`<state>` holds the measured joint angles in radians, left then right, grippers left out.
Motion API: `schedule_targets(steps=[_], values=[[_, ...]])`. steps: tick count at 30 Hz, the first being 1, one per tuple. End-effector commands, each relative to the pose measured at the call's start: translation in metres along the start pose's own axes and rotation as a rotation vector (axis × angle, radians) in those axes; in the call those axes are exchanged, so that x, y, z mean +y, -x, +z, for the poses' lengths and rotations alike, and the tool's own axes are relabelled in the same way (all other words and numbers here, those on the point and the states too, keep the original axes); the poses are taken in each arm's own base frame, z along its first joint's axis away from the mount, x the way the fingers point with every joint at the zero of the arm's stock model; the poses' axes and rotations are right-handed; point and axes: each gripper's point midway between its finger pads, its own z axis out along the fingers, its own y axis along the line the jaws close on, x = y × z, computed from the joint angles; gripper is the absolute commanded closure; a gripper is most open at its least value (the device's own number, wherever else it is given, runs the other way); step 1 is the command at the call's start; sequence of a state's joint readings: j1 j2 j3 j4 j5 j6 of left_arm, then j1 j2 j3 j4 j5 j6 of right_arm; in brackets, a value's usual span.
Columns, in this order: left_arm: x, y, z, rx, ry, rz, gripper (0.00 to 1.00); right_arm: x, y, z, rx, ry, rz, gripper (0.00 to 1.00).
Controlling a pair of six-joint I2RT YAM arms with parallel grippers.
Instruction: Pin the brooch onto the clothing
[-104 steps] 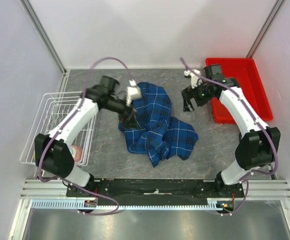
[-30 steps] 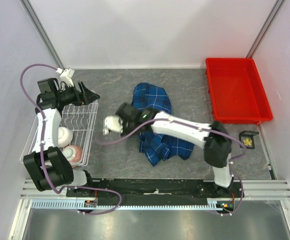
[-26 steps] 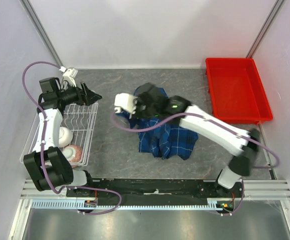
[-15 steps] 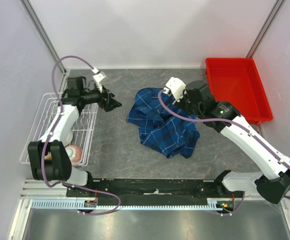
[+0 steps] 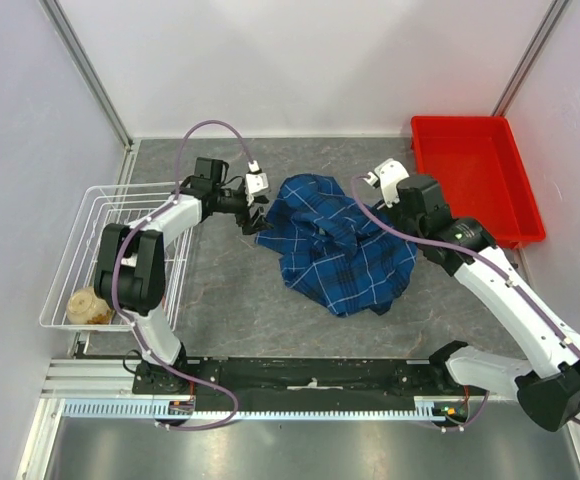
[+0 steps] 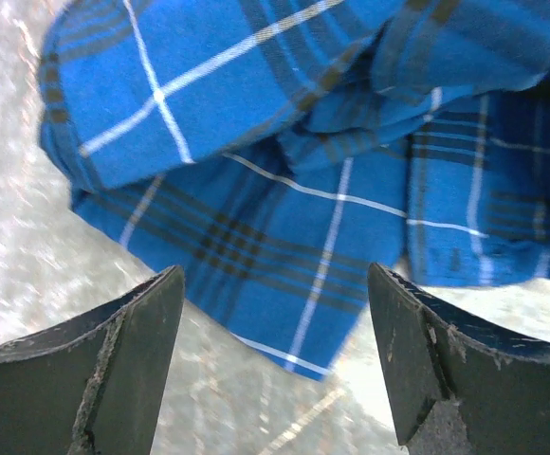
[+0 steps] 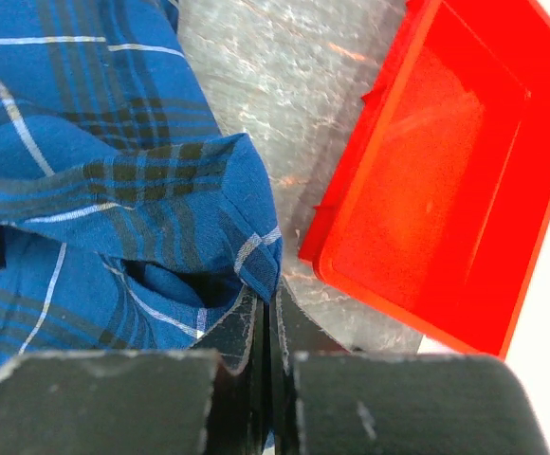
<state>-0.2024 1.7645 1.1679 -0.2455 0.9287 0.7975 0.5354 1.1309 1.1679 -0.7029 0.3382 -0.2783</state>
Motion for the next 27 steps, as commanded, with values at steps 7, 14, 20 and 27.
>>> schedule_targets(steps=[7, 14, 20, 27], values=[[0.05, 0.055, 0.039, -0.116, 0.085, 0.526, 0.16, -0.031, -0.013, 0.004, 0.02, -0.116, 0.158, 1.0], [0.05, 0.049, 0.073, -0.093, 0.056, 0.626, 0.15, -0.034, -0.017, 0.006, 0.026, -0.126, 0.193, 1.0], [0.066, 0.07, 0.081, -0.139, 0.105, 0.566, 0.39, -0.043, -0.005, 0.005, -0.01, -0.15, 0.216, 1.0], [0.047, 0.143, 0.021, -0.248, 0.165, 0.346, 0.98, -0.073, 0.034, 0.0, -0.144, -0.22, 0.241, 1.0]])
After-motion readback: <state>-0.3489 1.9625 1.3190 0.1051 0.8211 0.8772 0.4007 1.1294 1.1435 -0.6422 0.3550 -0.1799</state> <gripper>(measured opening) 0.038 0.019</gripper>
